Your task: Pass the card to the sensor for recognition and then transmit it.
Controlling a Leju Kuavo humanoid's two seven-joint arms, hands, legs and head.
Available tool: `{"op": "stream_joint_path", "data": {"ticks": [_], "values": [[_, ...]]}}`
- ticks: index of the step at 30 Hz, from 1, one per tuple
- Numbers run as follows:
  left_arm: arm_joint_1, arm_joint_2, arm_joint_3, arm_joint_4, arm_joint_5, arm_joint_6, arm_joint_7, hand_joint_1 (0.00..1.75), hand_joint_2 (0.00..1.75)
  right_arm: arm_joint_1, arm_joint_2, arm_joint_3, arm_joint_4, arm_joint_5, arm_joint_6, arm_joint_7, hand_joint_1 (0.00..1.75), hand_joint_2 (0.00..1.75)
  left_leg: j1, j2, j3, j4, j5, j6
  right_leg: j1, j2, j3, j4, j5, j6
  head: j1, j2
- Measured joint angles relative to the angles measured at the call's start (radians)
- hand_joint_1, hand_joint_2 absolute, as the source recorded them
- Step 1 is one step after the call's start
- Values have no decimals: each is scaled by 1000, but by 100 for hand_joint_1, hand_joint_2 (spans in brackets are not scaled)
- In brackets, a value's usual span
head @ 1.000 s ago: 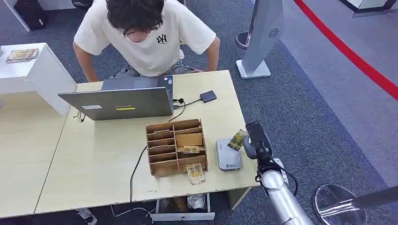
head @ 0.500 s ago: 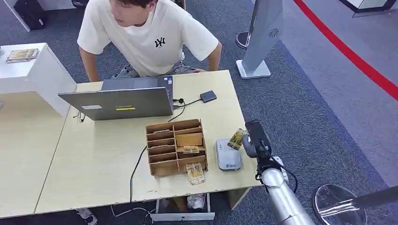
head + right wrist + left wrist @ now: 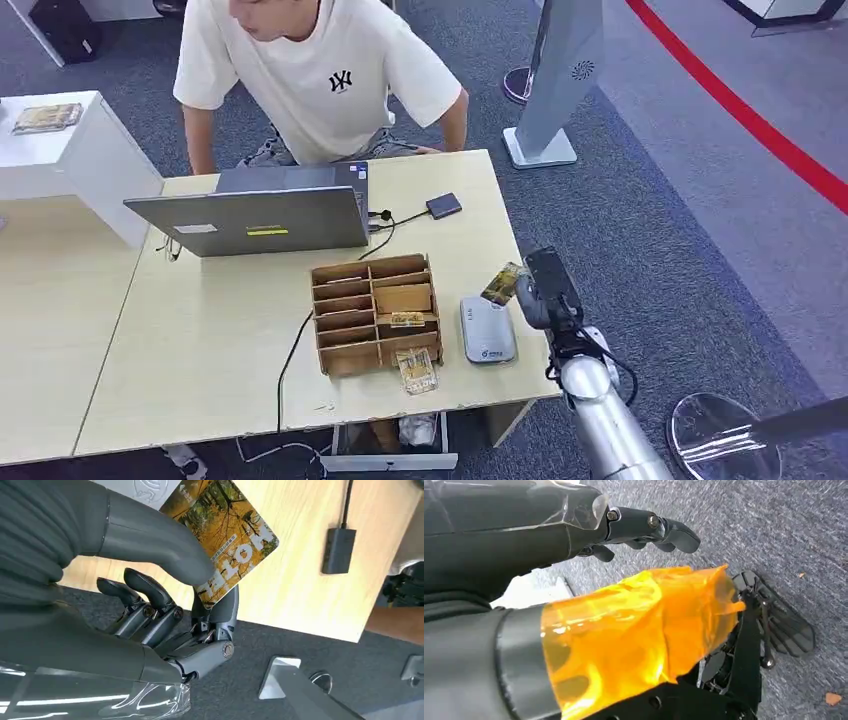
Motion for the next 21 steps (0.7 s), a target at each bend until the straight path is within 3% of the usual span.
{"op": "stream_joint_path", "data": {"ticks": [10, 21], "values": [[-1, 0, -3, 8, 37, 14, -11, 0, 0, 68, 0, 31, -90, 2, 21, 5, 175, 175, 0, 0, 0, 0, 0, 0, 0, 0, 0, 0, 0, 0, 0, 0], [-5, 1, -37, 8, 74, 22, -10, 0, 0, 92, -1, 55, -102, 20, 24, 26, 175, 175, 0, 0, 0, 0, 0, 0, 0, 0, 0, 0, 0, 0, 0, 0]]}}
